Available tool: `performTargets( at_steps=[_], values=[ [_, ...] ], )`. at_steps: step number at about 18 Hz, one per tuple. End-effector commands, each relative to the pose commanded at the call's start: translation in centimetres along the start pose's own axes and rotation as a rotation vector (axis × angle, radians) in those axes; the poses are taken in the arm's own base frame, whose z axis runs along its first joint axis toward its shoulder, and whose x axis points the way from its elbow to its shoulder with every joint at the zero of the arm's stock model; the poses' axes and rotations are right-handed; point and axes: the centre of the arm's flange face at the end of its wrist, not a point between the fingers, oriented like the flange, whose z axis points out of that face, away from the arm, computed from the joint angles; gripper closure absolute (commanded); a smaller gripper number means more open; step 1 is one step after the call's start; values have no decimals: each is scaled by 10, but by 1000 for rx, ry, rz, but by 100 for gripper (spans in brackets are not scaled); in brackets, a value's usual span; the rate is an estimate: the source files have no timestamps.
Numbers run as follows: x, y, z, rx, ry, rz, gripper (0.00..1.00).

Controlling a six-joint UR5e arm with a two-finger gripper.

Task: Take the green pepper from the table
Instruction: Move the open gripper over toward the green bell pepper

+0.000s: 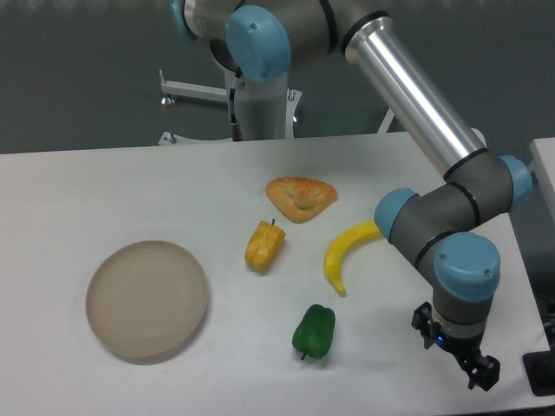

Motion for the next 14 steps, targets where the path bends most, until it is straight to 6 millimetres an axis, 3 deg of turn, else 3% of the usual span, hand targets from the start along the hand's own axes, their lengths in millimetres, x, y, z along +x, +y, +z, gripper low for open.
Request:
performTargets(
  at_steps=[6, 7, 14],
  values=[
    [2, 0, -5, -12, -2, -9, 0],
    [31, 29, -41, 42, 79, -181, 0],
    [31, 30, -43, 43, 79, -192, 0]
  ],
)
